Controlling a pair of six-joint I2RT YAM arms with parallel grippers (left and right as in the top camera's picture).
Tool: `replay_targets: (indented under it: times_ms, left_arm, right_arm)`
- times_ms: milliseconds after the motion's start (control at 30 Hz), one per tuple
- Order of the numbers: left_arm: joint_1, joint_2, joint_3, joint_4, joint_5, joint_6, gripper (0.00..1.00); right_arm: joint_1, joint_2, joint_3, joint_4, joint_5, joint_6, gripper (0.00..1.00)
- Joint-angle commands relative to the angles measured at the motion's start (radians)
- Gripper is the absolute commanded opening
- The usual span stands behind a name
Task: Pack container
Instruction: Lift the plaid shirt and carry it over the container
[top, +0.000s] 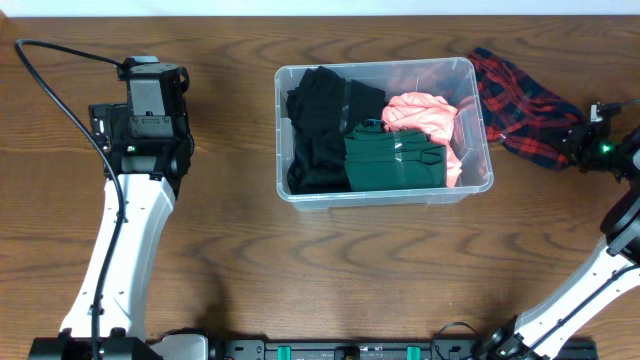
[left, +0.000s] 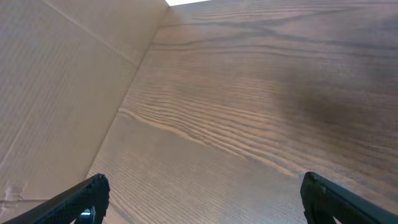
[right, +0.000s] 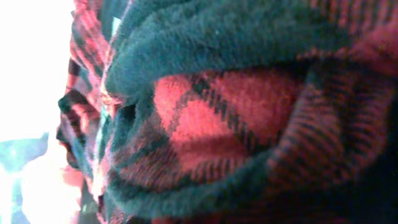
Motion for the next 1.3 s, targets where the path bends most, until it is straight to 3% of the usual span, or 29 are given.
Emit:
replay_targets:
  times_ms: [0, 533, 733, 1000, 1267]
  left_arm:
    - [0.003, 0.006, 0.018, -0.003, -0.009, -0.001, 0.98]
    - [0.003, 0.006, 0.018, -0.003, -0.008, -0.001, 0.98]
    - [0.003, 0.006, 0.018, -0.003, -0.009, -0.001, 0.98]
    - [0.003, 0.006, 0.018, -0.003, -0.009, -0.001, 0.98]
    - [0.003, 0.006, 0.018, -0.003, -0.009, -0.001, 0.98]
  right_arm:
    - [-0.027, -0.059, 0.015, -0.008, -0.126, -0.006, 0.01]
    - [0.072, -0.514, 0.015, 0.024, -0.138, -0.045, 0.01]
    - [0.167, -0.630, 0.015, 0.124, -0.245, 0.014, 0.01]
    - [0.318, -0.779, 0.015, 0.357, -0.384, 0.212, 0.01]
    - [0.512, -0.817, 0.015, 0.375, -0.383, 0.226, 0.01]
